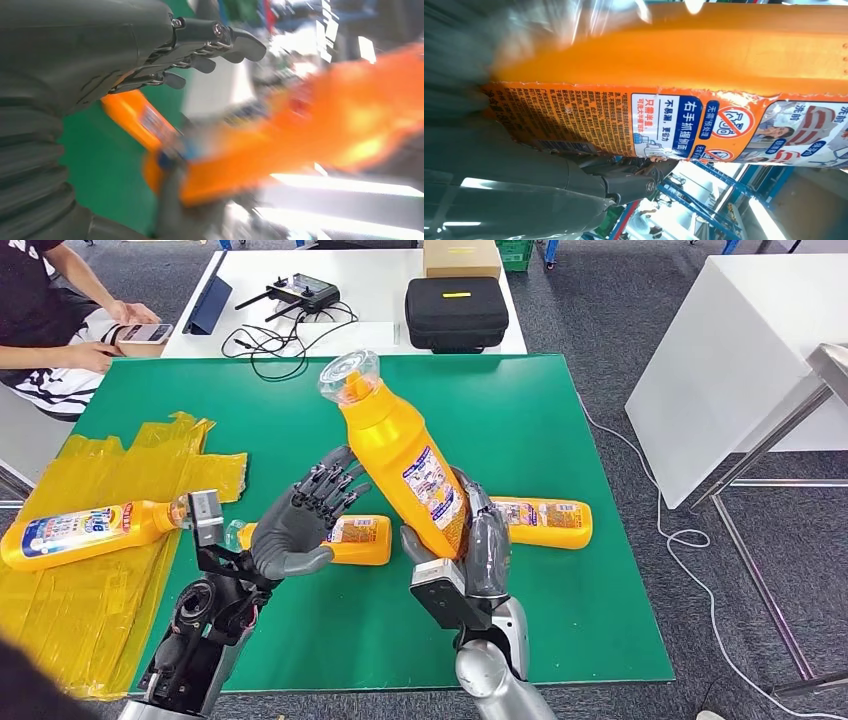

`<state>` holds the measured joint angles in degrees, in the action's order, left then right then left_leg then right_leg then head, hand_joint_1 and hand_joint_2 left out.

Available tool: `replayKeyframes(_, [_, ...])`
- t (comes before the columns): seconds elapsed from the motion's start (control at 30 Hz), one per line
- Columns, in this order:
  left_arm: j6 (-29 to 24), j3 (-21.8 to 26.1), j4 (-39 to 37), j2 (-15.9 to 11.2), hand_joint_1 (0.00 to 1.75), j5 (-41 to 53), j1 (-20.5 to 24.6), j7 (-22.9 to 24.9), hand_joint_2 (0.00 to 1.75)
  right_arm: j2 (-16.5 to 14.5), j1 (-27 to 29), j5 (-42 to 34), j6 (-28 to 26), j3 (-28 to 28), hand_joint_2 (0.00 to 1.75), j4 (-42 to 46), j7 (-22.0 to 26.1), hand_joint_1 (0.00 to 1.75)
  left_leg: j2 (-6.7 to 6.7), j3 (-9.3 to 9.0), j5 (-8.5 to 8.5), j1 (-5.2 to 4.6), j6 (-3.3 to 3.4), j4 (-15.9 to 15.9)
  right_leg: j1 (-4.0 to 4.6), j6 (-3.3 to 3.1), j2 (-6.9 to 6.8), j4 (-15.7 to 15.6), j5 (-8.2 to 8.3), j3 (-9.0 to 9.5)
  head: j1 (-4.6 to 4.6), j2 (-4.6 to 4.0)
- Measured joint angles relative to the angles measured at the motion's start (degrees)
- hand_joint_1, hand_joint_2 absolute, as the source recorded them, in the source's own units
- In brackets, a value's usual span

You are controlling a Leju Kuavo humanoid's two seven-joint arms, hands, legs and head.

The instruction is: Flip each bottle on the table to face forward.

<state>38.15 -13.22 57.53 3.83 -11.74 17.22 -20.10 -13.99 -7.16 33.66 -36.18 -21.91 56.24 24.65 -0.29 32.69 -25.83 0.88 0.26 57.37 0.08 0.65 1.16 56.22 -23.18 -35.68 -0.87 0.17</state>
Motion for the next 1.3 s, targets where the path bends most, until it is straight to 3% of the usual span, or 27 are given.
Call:
replayKeyframes(0.17, [3.42, 0.53, 1.2, -0.32, 0.0, -7.54, -0.09, 2.08, 1.75, 0.09, -0.42, 0.2, -0.14, -0.69, 1.75, -1.0, -0.04, 1.75, 0.0, 0.0, 0.0, 0.01, 0.0, 0.0, 0.01, 0.0, -0.02, 0.0, 0.0, 0.0, -0.01, 0.0])
replayKeyframes(0.6, [2.63, -0.17, 5.64, -0.35, 0.0, -6.84, -0.29, 4.37, 1.75, 0.18, -1.61, 2.13, -1.71, -1.28, 1.75, -3.73, -1.37, 1.75, 0.0, 0.0, 0.0, 0.0, 0.0, 0.0, 0.0, 0.0, -0.02, 0.0, 0.0, -0.01, 0.01, 0.0])
replayKeyframes(1.3, [-7.03, -4.03, 6.21, 0.65, 0.0, -1.81, -0.8, 5.83, 1.75, -0.46, -1.59, 10.8, -2.83, -3.76, 1.75, -6.22, -6.2, 1.75, 0.0, 0.0, 0.0, 0.0, 0.0, 0.0, 0.0, 0.0, -0.01, -0.01, 0.0, -0.03, 0.0, 0.0])
